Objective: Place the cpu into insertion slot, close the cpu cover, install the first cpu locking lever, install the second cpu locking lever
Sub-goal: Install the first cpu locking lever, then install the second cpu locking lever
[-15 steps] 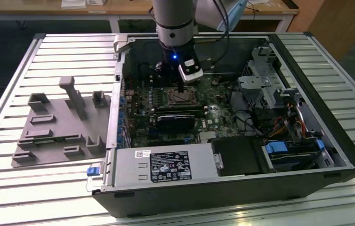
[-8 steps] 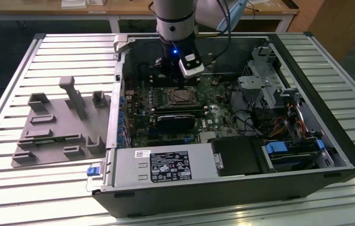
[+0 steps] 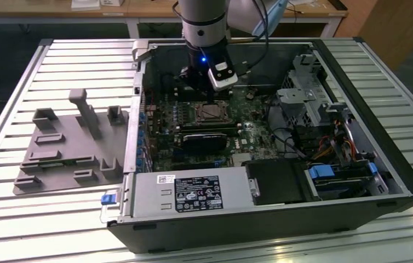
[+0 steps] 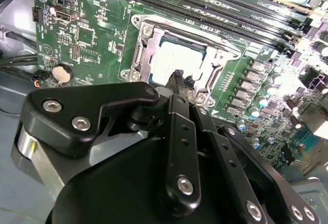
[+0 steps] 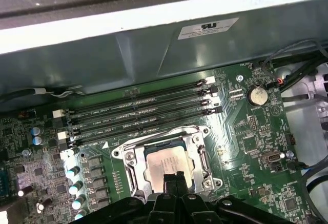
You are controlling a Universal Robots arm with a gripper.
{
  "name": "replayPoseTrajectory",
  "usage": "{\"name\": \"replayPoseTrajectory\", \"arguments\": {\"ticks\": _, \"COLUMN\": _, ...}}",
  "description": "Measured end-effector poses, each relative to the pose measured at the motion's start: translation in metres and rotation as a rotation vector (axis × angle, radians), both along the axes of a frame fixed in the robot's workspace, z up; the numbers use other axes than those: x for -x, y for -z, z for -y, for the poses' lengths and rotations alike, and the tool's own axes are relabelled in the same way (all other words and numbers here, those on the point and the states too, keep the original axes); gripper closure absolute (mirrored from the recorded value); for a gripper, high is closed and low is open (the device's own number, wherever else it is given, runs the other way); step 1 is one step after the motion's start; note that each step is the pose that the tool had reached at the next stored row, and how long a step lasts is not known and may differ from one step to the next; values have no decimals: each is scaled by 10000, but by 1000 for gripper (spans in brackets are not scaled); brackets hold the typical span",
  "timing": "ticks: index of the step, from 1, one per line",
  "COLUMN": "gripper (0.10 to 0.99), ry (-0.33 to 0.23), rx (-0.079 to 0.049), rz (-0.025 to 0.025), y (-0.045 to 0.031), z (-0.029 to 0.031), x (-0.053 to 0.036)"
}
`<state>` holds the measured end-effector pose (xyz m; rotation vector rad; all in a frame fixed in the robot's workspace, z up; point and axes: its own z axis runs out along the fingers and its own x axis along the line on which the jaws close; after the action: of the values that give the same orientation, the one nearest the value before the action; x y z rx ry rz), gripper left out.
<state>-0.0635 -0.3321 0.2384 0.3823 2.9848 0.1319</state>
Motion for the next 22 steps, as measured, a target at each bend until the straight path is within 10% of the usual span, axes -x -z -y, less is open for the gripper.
{"name": "replayPoseTrajectory", "arguments": {"ticks": 22, "gripper": 984, "ry": 0, "rx": -114, "rz": 1, "y": 0, "z": 0, "x": 0}}
